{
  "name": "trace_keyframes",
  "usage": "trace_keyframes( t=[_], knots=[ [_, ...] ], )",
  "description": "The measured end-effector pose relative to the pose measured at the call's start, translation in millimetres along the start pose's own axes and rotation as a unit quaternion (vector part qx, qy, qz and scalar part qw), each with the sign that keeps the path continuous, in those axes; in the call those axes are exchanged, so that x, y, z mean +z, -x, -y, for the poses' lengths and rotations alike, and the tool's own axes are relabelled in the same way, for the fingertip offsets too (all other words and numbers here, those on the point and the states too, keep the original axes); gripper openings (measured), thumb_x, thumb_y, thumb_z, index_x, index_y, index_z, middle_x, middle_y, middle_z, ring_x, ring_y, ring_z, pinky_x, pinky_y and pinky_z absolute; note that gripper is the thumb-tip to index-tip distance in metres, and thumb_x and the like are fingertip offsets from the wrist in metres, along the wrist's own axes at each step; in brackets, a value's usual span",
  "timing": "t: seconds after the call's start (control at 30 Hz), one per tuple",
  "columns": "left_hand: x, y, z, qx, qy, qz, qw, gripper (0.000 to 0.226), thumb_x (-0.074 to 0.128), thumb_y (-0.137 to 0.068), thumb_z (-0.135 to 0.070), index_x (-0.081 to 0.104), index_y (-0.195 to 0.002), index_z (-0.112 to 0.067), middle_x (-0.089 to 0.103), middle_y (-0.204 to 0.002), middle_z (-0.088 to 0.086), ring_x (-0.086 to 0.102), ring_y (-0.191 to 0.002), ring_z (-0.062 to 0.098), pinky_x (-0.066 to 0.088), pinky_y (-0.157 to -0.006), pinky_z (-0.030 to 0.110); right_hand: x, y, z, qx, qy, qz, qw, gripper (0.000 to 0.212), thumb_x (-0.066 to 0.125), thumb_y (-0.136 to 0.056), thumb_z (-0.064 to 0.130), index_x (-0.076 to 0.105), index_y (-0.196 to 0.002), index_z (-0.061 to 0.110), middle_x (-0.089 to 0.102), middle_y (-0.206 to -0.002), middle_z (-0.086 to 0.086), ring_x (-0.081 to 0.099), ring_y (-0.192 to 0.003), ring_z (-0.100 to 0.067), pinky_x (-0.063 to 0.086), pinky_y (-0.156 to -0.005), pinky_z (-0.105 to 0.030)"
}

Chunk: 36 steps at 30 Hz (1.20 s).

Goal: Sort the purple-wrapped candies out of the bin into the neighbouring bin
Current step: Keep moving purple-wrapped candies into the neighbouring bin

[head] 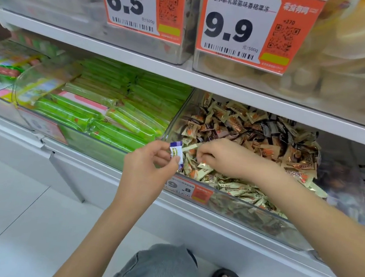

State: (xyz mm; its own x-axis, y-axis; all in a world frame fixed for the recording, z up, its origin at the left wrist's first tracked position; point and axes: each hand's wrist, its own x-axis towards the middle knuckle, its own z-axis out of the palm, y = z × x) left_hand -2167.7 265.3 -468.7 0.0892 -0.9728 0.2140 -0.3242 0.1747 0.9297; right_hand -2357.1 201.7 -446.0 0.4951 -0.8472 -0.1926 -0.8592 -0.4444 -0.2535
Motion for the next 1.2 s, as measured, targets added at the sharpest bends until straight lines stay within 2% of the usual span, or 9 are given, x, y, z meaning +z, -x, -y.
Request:
trace_keyframes(
  t=[0.13,0.23,0.43,0.57,0.7,0.8,0.9,1.07,1.2],
  knots=[
    [-1,-2,1,-0.005,-0.001,0.005,1.000,0.028,0.074,-0.079,-0.018,0.056,-0.080,-0.039,0.062,-0.066,-0.023,0.057,-0.058,-0.001,0.057,-0.065,0.030,0,-3,-17,0.066,0.037,0.013,0.997,0.020,0.039,-0.096,0.009,0.057,-0.093,0.017,0.058,-0.077,0.001,0.050,-0.061,-0.014,0.040,-0.055,-0.029],
    [0,-3,2,-0.002,0.001,0.009,1.000,0.025,0.074,-0.080,-0.018,0.057,-0.082,-0.036,0.062,-0.066,-0.020,0.056,-0.058,-0.001,0.058,-0.066,0.034,3,-8,-22,0.083,-0.012,0.005,0.996,0.020,0.053,-0.095,0.031,0.056,-0.112,0.021,0.060,-0.086,0.003,0.055,-0.069,-0.010,0.043,-0.058,-0.028],
    [0,-2,1,-0.002,-0.001,0.004,1.000,0.024,0.074,-0.080,-0.016,0.058,-0.083,-0.034,0.060,-0.062,-0.011,0.057,-0.060,0.005,0.057,-0.067,0.039,12,-26,-14,0.111,-0.039,0.052,0.992,0.069,0.065,-0.085,0.046,0.041,-0.143,0.017,0.048,-0.142,-0.003,0.048,-0.125,-0.022,0.040,-0.099,-0.033],
    [0,-2,1,-0.001,-0.008,0.014,1.000,0.021,0.072,-0.081,-0.015,0.058,-0.089,-0.029,0.061,-0.065,-0.009,0.057,-0.061,0.003,0.056,-0.066,0.030,5,-23,-13,0.080,-0.099,0.024,0.992,0.027,0.074,-0.080,0.033,0.066,-0.101,0.017,0.064,-0.102,0.006,0.057,-0.085,-0.006,0.043,-0.068,-0.019],
    [1,-3,-2,0.005,-0.019,0.028,0.999,0.022,0.069,-0.083,-0.014,0.058,-0.097,-0.027,0.061,-0.066,-0.009,0.058,-0.061,0.001,0.051,-0.060,0.018,8,0,-11,0.061,-0.176,-0.093,0.978,0.003,0.071,-0.084,0.024,0.072,-0.087,0.023,0.063,-0.081,0.019,0.056,-0.071,0.010,0.037,-0.059,-0.007],
    [4,-4,-6,0.009,-0.023,0.037,0.999,0.023,0.069,-0.084,-0.015,0.057,-0.099,-0.027,0.062,-0.069,-0.009,0.058,-0.060,0.002,0.050,-0.057,0.017,2,20,-10,0.096,-0.243,-0.197,0.945,0.006,0.070,-0.084,0.020,0.073,-0.085,0.026,0.067,-0.084,0.015,0.057,-0.062,0.011,0.042,-0.052,-0.006],
    [15,-7,-15,0.013,-0.025,0.042,0.999,0.020,0.069,-0.084,-0.016,0.057,-0.098,-0.023,0.062,-0.073,-0.007,0.058,-0.063,-0.003,0.048,-0.058,0.014,-4,42,-8,0.113,-0.325,-0.266,0.900,0.012,0.073,-0.081,0.018,0.073,-0.088,0.028,0.071,-0.090,0.010,0.065,-0.078,-0.002,0.052,-0.071,-0.014],
    [42,-10,-31,-0.048,0.071,0.090,0.992,0.015,0.070,-0.083,-0.015,0.056,-0.085,-0.022,0.067,-0.076,0.001,0.056,-0.046,0.003,0.042,-0.042,0.016,12,79,9,0.074,-0.497,-0.281,0.818,0.037,0.072,-0.080,0.008,0.065,-0.110,0.028,0.070,-0.081,0.005,0.072,-0.077,-0.018,0.057,-0.074,-0.022],
    [58,-7,-38,-0.074,0.135,0.130,0.979,0.015,0.068,-0.083,-0.007,0.058,-0.081,-0.017,0.069,-0.071,0.001,0.058,-0.048,0.002,0.045,-0.046,0.015,25,87,12,0.107,-0.565,-0.260,0.776,0.036,0.066,-0.085,0.001,0.067,-0.111,0.025,0.072,-0.085,0.005,0.072,-0.083,-0.018,0.056,-0.077,-0.022]
  ],
)
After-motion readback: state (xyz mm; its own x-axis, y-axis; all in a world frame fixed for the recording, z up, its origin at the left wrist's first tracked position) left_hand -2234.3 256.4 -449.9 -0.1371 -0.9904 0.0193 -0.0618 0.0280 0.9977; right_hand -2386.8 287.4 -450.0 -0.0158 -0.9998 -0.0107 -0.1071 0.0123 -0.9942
